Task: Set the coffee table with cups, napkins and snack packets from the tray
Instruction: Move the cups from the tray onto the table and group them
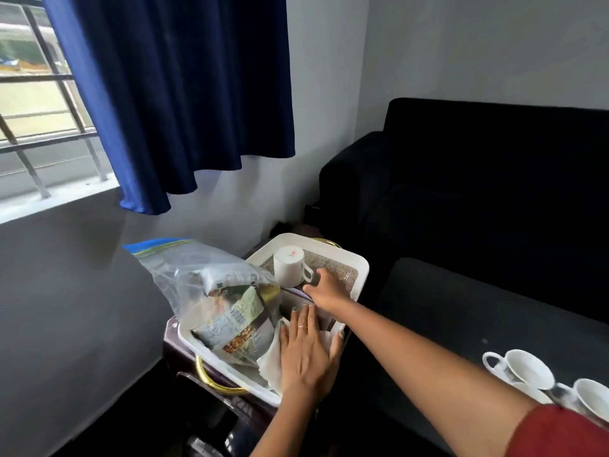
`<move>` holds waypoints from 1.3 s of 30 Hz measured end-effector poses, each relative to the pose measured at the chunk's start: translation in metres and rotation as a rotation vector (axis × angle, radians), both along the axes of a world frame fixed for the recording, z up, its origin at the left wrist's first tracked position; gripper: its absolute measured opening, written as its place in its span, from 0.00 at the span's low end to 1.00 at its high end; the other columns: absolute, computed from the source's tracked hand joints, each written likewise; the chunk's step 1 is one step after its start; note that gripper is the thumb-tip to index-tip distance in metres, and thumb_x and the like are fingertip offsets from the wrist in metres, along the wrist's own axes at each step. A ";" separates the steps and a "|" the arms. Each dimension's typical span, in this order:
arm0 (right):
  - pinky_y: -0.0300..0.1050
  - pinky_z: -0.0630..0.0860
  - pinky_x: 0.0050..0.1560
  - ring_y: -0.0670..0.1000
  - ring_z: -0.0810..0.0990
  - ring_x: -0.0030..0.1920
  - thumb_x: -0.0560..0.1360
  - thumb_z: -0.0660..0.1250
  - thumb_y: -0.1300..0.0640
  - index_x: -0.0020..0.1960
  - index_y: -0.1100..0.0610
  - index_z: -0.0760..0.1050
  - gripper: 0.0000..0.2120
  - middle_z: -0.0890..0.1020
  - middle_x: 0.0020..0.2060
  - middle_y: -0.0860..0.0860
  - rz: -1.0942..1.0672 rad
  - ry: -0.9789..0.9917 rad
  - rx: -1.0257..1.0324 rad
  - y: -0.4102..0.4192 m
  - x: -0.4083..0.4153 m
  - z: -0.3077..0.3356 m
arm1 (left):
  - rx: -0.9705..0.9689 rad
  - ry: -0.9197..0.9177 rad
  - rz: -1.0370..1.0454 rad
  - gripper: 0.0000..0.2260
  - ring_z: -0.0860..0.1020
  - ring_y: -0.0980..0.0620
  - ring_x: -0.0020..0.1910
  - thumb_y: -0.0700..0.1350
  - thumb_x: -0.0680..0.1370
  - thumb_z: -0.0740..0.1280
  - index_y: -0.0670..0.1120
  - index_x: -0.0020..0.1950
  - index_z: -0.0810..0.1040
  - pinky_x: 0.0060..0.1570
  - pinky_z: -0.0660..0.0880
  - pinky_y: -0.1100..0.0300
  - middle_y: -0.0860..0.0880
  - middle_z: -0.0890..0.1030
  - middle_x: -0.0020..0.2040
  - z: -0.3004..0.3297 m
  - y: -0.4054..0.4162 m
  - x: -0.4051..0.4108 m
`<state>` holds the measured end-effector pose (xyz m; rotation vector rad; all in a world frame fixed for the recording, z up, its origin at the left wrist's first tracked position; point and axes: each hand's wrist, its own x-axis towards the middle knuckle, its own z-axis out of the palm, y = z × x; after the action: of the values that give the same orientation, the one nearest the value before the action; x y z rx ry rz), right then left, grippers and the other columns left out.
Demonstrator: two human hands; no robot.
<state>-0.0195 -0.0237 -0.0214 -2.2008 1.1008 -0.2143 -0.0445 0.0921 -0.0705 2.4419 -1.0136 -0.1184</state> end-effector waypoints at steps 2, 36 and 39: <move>0.51 0.69 0.63 0.59 0.72 0.63 0.73 0.65 0.51 0.60 0.55 0.72 0.17 0.76 0.61 0.56 -0.023 0.027 -0.015 -0.002 0.005 -0.003 | -0.013 0.002 0.007 0.34 0.43 0.53 0.78 0.63 0.79 0.51 0.48 0.79 0.46 0.74 0.37 0.55 0.51 0.48 0.79 0.001 -0.001 0.000; 0.45 0.72 0.47 0.58 0.79 0.50 0.76 0.65 0.57 0.41 0.55 0.71 0.06 0.82 0.47 0.58 0.003 -0.242 0.034 0.014 -0.057 0.010 | -0.023 -0.106 0.025 0.38 0.40 0.50 0.78 0.65 0.78 0.49 0.44 0.77 0.35 0.75 0.38 0.55 0.47 0.39 0.79 0.013 0.006 -0.010; 0.49 0.75 0.49 0.57 0.80 0.48 0.76 0.64 0.57 0.41 0.57 0.72 0.06 0.82 0.46 0.58 0.008 -0.278 0.063 0.017 -0.078 0.021 | -0.022 -0.185 -0.030 0.38 0.37 0.50 0.77 0.63 0.79 0.49 0.45 0.73 0.29 0.75 0.37 0.54 0.47 0.34 0.77 0.021 0.010 -0.015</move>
<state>-0.0976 -0.0063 -0.0006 -2.0453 0.9313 -0.4613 -0.0595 0.1017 -0.0493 2.4533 -1.1238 0.1101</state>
